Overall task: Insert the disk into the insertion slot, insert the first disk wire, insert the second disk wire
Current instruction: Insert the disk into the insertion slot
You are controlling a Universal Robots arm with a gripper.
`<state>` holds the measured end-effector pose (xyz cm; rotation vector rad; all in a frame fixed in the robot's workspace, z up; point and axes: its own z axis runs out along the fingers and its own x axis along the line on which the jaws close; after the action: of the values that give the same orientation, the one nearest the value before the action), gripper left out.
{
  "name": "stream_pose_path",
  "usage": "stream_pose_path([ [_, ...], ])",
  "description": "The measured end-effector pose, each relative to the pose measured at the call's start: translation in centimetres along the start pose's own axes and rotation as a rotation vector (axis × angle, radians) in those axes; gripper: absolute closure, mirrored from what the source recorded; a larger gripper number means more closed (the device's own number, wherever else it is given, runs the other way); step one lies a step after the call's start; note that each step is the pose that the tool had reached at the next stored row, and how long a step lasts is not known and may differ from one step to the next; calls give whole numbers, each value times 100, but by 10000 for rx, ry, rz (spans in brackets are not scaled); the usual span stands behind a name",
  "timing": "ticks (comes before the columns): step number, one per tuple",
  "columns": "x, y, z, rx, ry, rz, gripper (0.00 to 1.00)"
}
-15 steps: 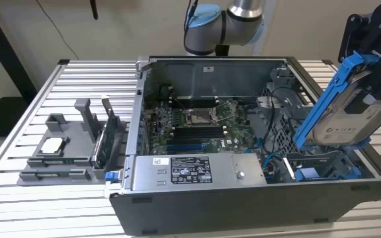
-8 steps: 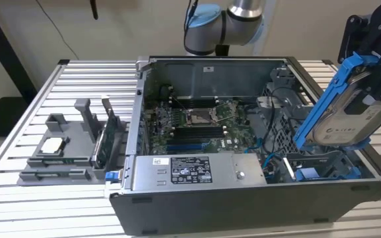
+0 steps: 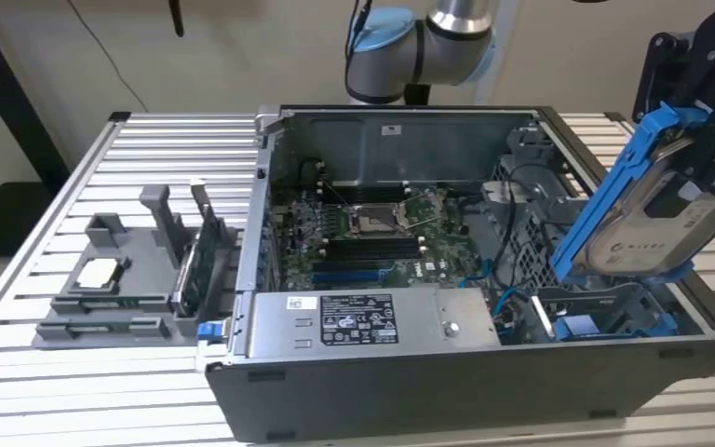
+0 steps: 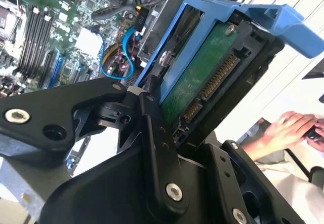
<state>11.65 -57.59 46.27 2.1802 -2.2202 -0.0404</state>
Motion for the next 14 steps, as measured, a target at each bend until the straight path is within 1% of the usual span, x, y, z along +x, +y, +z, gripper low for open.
stream_pose_path([
  [6, -1, -9, 29, 0, -1, -1, 67],
  [14, -1, -12, 33, 0, -1, 0, 67],
])
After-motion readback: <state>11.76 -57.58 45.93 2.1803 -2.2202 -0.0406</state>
